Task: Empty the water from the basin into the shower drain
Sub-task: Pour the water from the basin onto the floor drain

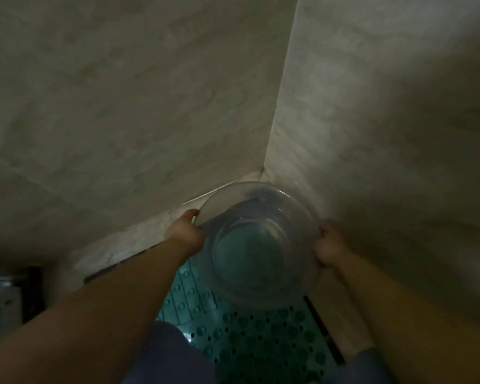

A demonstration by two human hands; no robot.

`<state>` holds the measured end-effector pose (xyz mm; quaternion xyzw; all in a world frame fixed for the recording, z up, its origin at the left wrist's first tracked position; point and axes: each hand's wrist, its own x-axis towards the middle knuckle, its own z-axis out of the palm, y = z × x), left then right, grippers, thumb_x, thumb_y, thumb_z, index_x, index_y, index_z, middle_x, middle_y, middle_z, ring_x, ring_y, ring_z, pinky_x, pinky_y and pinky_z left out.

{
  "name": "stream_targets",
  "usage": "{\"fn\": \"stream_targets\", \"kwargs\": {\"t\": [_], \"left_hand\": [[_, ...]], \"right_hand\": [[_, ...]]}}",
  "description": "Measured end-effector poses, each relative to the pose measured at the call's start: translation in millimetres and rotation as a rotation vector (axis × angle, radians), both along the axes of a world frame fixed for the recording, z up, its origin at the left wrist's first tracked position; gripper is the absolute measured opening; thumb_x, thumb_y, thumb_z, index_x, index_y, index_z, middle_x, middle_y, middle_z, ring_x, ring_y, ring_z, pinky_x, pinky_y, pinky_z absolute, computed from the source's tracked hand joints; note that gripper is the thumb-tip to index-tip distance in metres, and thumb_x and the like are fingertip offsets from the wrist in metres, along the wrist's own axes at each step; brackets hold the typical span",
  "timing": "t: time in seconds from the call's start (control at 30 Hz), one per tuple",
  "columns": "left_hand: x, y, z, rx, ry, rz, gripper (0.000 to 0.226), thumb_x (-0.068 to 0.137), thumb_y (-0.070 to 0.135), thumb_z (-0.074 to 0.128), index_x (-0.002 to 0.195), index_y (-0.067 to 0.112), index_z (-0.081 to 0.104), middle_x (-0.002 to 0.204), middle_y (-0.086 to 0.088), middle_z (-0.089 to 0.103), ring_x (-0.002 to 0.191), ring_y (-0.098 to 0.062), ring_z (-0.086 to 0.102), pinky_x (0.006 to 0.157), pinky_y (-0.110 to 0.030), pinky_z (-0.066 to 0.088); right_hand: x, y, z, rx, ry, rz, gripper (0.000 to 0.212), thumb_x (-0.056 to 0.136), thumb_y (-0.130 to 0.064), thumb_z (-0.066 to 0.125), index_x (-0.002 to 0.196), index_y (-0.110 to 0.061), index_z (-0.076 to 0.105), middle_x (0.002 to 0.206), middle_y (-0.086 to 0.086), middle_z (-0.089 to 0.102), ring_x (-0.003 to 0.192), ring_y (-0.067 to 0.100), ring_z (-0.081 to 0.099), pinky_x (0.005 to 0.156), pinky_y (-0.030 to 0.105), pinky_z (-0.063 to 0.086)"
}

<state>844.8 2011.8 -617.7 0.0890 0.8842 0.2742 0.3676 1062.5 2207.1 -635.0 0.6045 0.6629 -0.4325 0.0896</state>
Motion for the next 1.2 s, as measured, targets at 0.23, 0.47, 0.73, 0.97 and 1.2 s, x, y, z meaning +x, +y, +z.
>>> {"fn": "stream_targets", "kwargs": {"t": [0.23, 0.47, 0.73, 0.97, 1.2], "left_hand": [[-16, 17, -43, -0.033, 0.006, -0.036, 0.057, 0.083, 0.013, 0.058, 0.139, 0.019, 0.047, 0.124, -0.024, 0.064, 0.108, -0.039, 0.065, 0.095, -0.045, 0.055], [-23, 24, -60, -0.088, 0.014, -0.09, 0.058, 0.087, 0.017, 0.056, 0.143, 0.016, 0.043, 0.131, -0.023, 0.059, 0.114, -0.038, 0.062, 0.099, -0.045, 0.052], [-27, 33, -69, -0.101, 0.019, -0.121, 0.056, 0.087, 0.024, 0.058, 0.14, 0.014, 0.044, 0.131, -0.02, 0.059, 0.112, -0.038, 0.063, 0.098, -0.043, 0.053], [-28, 43, -76, -0.107, 0.043, -0.169, 0.047, 0.089, 0.027, 0.055, 0.133, 0.012, 0.05, 0.127, -0.022, 0.06, 0.107, -0.038, 0.064, 0.095, -0.044, 0.054], [-29, 48, -84, -0.137, 0.055, -0.222, 0.044, 0.091, 0.021, 0.053, 0.133, 0.009, 0.05, 0.13, -0.022, 0.058, 0.11, -0.037, 0.063, 0.097, -0.042, 0.052]], "right_hand": [[-17, 12, -30, 0.03, -0.04, -0.013, 0.04, 0.089, -0.003, 0.053, 0.128, 0.001, 0.061, 0.134, 0.025, 0.06, 0.121, 0.042, 0.058, 0.104, 0.046, 0.048], [-22, 15, -39, 0.004, -0.08, -0.019, 0.039, 0.094, -0.003, 0.046, 0.132, -0.005, 0.055, 0.133, 0.021, 0.058, 0.116, 0.04, 0.058, 0.09, 0.039, 0.05], [-28, 23, -43, -0.058, -0.099, -0.036, 0.034, 0.097, -0.007, 0.047, 0.128, -0.002, 0.058, 0.125, 0.024, 0.062, 0.11, 0.04, 0.062, 0.093, 0.046, 0.055], [-27, 29, -49, -0.117, -0.113, -0.067, 0.035, 0.096, -0.005, 0.046, 0.129, 0.001, 0.058, 0.124, 0.026, 0.061, 0.111, 0.042, 0.062, 0.098, 0.052, 0.052], [-30, 35, -56, -0.124, -0.158, -0.064, 0.04, 0.098, -0.007, 0.045, 0.136, 0.007, 0.052, 0.138, 0.027, 0.054, 0.124, 0.043, 0.055, 0.106, 0.05, 0.046]]}}
